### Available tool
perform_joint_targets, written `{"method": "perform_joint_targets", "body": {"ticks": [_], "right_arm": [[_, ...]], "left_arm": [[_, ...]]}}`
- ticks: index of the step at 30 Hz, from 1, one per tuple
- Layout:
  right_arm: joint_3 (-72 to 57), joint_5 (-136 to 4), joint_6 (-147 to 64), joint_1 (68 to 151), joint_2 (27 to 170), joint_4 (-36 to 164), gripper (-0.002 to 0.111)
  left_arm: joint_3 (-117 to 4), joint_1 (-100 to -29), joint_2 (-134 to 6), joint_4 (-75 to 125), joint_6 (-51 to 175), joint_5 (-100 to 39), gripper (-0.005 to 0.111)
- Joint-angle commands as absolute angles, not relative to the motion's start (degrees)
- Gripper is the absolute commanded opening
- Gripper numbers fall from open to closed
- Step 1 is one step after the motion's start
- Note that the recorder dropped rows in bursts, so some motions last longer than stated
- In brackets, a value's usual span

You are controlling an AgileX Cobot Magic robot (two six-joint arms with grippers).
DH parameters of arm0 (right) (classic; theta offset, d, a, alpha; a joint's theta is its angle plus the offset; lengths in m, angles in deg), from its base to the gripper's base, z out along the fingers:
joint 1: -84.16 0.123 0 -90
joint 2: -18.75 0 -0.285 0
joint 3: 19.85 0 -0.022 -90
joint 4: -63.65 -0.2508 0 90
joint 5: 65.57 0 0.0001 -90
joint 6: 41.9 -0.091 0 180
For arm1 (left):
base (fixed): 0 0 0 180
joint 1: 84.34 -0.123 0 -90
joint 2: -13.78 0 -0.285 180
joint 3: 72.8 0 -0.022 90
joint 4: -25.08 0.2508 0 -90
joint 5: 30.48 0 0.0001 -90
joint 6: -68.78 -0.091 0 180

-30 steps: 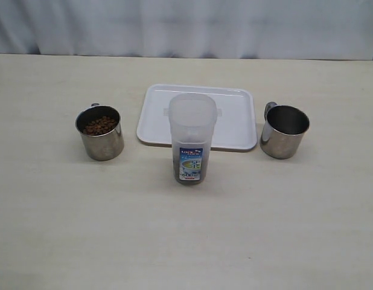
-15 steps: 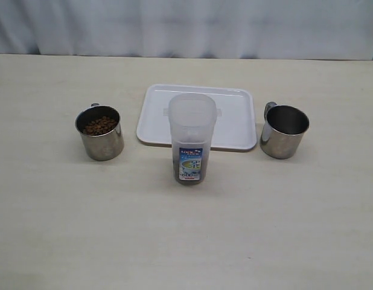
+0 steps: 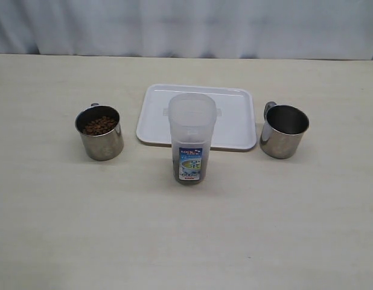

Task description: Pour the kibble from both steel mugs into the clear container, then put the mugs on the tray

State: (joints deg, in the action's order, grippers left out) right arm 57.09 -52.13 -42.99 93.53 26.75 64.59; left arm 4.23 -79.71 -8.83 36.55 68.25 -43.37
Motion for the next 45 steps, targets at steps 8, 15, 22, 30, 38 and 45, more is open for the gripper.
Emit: {"method": "perform_joint_targets", "body": {"ticks": [8, 15, 22, 30, 38, 45], "right_arm": [[57.37, -51.99, -42.54, 93.68, 26.54, 64.47, 0.005], [57.37, -51.99, -42.54, 93.68, 26.54, 64.47, 0.005], [57.37, -51.99, -42.54, 93.68, 26.54, 64.47, 0.005], [57.37, -51.99, -42.54, 93.68, 26.54, 64.47, 0.005], [57.37, -51.99, -42.54, 93.68, 26.54, 64.47, 0.005], [57.37, -51.99, -42.54, 93.68, 26.54, 64.47, 0.005]], "left_arm": [[0.9, -77.81, -73.26, 49.95, 66.31, -79.04, 0.008], [-9.78, -77.9, -95.1, 50.07, 65.61, -80.48, 0.092], [-18.65, -77.9, -103.29, 58.98, 65.71, -80.77, 0.105], [-27.72, -77.9, -112.14, 59.53, 66.12, -84.28, 0.105], [-36.22, -77.9, -119.4, 62.07, 69.12, -88.48, 0.105], [-38.63, -77.9, -120.46, 68.89, 69.37, -87.72, 0.082]]}}
